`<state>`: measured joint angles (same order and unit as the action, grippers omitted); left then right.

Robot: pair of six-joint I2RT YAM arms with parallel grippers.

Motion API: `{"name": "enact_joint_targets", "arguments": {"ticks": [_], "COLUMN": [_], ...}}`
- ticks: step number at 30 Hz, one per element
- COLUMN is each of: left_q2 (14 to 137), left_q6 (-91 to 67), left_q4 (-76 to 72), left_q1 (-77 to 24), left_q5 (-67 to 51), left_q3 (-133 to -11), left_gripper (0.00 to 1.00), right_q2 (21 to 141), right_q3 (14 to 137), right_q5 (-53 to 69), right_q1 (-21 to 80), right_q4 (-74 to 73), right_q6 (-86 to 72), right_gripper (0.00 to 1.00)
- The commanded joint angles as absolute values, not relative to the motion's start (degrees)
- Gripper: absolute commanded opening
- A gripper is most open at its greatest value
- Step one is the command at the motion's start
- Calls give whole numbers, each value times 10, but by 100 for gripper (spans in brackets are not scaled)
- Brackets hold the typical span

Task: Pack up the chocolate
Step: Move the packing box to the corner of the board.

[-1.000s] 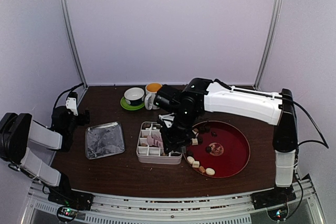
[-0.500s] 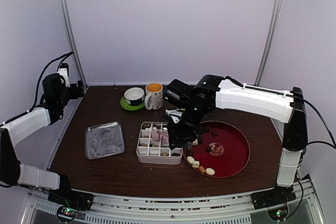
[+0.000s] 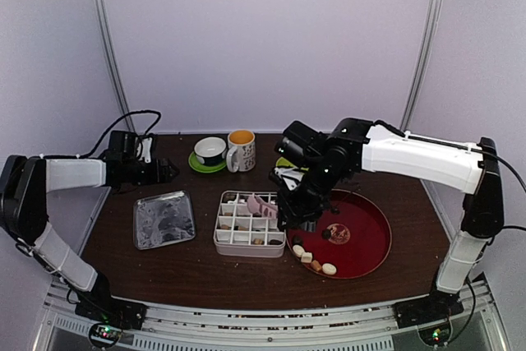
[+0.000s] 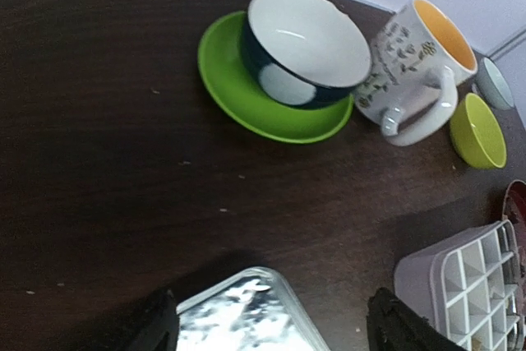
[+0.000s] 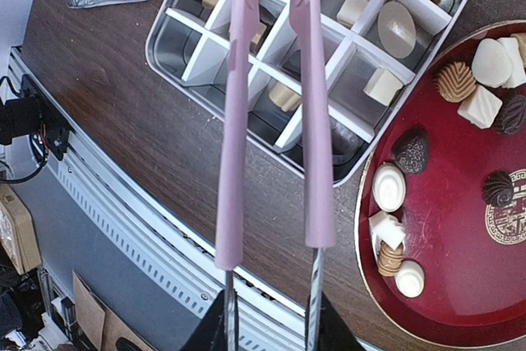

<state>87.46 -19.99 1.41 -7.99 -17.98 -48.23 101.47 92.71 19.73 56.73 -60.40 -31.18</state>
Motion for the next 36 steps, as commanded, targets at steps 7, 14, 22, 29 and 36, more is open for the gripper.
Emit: {"name": "enact_joint_targets", "arguments": {"ticks": [7, 14, 22, 29, 36], "left_q2": [992, 1075, 1149, 1195, 1197], "left_q6": [-189, -193, -209, -217, -205], "left_q4": [7, -4, -16, -6, -6], "left_q1": [-177, -210, -227, -238, -240], "left_q5": [-287, -324, -384, -418, -433], "left_q3": [-568, -631, -695, -735, -702], "left_gripper": [59, 48, 35, 19, 4], "right_q2": [971, 950, 934, 930, 940], "right_q3": [883, 860, 841, 835, 845], "right_q5": [189, 192, 191, 193, 204], "right_q1": [564, 564, 564, 565, 573], "right_q4": [-559, -548, -538, -537, -556], "right_q6": [-304, -310, -309, -303, -291], "right_gripper": [26, 26, 25, 25, 25]}}
